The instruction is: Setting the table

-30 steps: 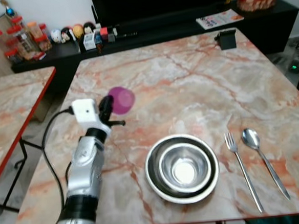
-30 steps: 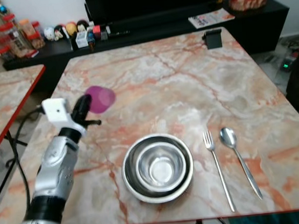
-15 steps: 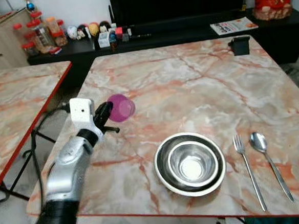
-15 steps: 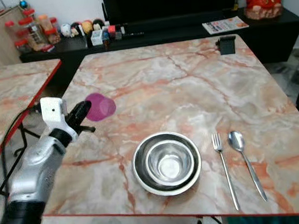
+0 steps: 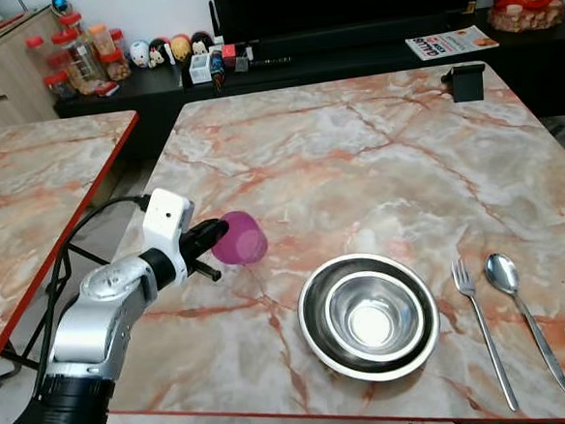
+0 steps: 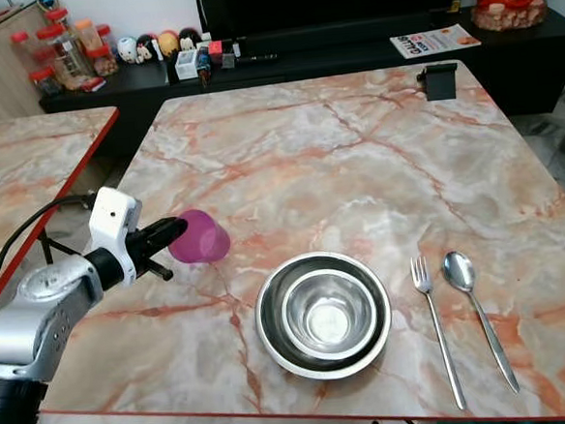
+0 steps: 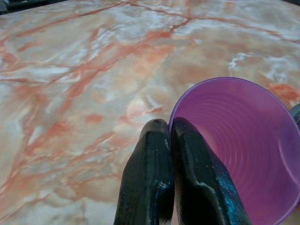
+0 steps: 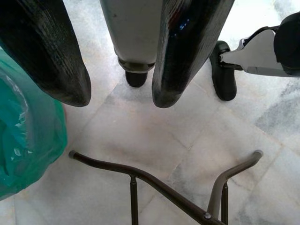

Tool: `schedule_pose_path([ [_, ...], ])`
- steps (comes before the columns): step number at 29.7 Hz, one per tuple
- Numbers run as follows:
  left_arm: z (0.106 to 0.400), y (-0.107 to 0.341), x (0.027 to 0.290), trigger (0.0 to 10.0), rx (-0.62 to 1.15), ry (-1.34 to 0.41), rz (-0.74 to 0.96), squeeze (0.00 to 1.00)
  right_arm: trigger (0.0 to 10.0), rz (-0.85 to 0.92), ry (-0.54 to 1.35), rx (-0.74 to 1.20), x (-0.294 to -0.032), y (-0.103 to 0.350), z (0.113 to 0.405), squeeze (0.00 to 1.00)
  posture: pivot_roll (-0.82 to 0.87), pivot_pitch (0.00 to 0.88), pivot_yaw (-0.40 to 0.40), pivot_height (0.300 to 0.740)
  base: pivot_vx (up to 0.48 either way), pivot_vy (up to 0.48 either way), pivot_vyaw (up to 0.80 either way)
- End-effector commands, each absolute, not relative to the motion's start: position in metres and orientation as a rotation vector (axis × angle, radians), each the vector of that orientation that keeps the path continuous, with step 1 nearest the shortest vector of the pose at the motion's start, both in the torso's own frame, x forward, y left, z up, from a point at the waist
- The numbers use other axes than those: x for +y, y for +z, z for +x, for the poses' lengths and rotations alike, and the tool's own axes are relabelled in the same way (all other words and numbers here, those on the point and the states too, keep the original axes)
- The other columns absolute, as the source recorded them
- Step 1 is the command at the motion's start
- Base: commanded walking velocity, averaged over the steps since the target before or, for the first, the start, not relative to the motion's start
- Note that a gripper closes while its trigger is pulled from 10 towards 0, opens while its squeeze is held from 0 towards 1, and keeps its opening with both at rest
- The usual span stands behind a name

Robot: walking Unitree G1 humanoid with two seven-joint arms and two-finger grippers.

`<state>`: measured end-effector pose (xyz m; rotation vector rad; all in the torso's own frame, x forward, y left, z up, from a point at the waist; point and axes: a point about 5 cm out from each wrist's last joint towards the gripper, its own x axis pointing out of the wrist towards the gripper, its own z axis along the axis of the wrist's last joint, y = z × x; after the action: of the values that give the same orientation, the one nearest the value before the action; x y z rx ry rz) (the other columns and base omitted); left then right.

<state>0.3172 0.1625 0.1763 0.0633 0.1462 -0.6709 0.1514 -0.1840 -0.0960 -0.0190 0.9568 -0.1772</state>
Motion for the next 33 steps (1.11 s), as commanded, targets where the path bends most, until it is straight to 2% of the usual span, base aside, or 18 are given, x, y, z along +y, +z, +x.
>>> schedule_pose_path([
  [1,0.317,0.184,0.161,10.0,0.162,-0.705,0.094,0.00,10.0,-0.018,-0.164,0.970,-0.179,-0.098,0.149,0.00,0.06,0.006,0.131,0.740,0.000,0.000,0.00],
  [8,0.321,0.199,0.163,10.0,0.267,-0.760,0.181,0.00,10.0,-0.011,-0.171,0.980,-0.178,-0.099,0.146,0.00,0.06,0.000,0.138,0.740,0.000,0.000,0.00],
  [15,0.322,0.190,0.171,10.0,0.345,-0.765,0.259,0.00,10.0,-0.008,-0.179,0.982,-0.179,-0.099,0.145,0.00,0.06,0.004,0.143,0.740,0.000,0.000,0.00],
  [18,0.316,0.187,0.167,10.0,0.394,-0.819,0.245,0.00,10.0,-0.003,-0.183,0.981,-0.179,-0.099,0.146,0.00,0.06,0.007,0.140,0.740,0.000,0.000,0.00],
  [23,0.318,0.178,0.169,10.0,0.414,-0.788,0.273,0.00,10.0,0.002,-0.190,0.979,-0.178,-0.099,0.146,0.00,0.06,0.010,0.142,0.740,0.000,0.000,0.00],
  [33,0.315,0.174,0.163,10.0,0.435,-0.833,0.253,0.00,10.0,0.002,-0.202,0.974,-0.182,-0.098,0.148,0.00,0.05,0.001,0.136,0.740,0.000,0.000,0.00],
])
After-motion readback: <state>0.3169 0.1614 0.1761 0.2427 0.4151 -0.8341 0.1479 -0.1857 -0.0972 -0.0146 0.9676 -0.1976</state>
